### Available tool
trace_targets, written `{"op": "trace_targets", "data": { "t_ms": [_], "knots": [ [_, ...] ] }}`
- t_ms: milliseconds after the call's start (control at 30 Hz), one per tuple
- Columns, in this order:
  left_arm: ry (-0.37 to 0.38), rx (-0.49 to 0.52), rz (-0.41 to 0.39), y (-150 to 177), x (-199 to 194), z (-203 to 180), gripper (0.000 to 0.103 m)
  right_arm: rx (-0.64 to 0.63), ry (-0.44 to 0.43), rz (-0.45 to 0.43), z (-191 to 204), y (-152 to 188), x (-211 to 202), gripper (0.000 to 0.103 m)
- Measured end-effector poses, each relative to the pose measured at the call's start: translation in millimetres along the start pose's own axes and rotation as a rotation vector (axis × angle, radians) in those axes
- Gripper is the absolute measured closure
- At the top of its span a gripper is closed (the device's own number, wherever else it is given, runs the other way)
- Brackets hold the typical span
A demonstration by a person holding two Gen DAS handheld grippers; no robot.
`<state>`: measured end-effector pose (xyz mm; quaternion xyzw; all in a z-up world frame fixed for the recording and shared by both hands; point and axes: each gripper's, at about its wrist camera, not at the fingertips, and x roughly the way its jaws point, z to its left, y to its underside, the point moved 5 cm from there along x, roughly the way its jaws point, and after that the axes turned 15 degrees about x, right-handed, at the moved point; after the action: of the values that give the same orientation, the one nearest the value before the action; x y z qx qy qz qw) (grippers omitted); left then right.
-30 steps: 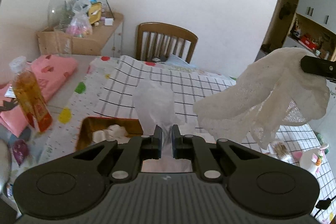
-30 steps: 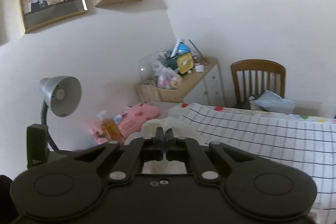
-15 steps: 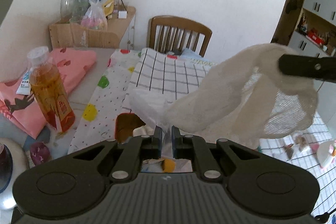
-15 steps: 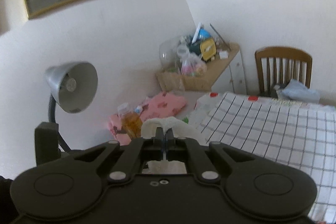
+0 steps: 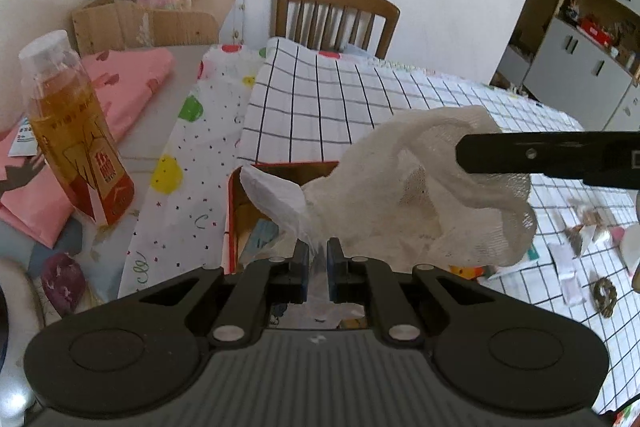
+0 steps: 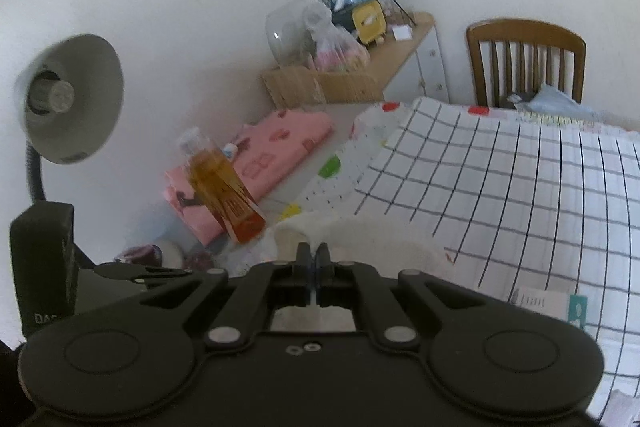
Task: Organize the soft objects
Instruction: 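Lower the plastic sheet and gauze cloth into the tin box and open both tools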
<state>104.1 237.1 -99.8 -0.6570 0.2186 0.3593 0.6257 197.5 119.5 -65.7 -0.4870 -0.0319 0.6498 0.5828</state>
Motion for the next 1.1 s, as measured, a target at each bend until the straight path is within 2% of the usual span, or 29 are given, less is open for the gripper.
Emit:
{"op": "trace_targets", "data": {
  "t_ms": [300, 567, 767, 1100],
  "knots": [
    [0.033, 0.043, 0.046, 7.4, 16.4, -1.8, 0.094, 0.020, 0.073, 0.076, -14.8, 21.7, 39.6, 0.101],
    [0.063, 0.038, 0.068, 10.8, 23.3, -3.7, 0.094, 0.016, 0.125, 0.136, -25.8, 36.3, 68.6, 0.101],
    [0.062, 0.068, 0.080, 14.6, 23.7, -9.0, 0.094, 0.006, 0.144, 0.167, -27.4, 47.4, 78.9, 0.101],
    [0.068, 0.059, 0.113, 21.1, 24.7, -9.9, 0.093, 0.033, 0.149, 0.172, -35.6, 48.7, 82.8, 0.102]
  ]
}}
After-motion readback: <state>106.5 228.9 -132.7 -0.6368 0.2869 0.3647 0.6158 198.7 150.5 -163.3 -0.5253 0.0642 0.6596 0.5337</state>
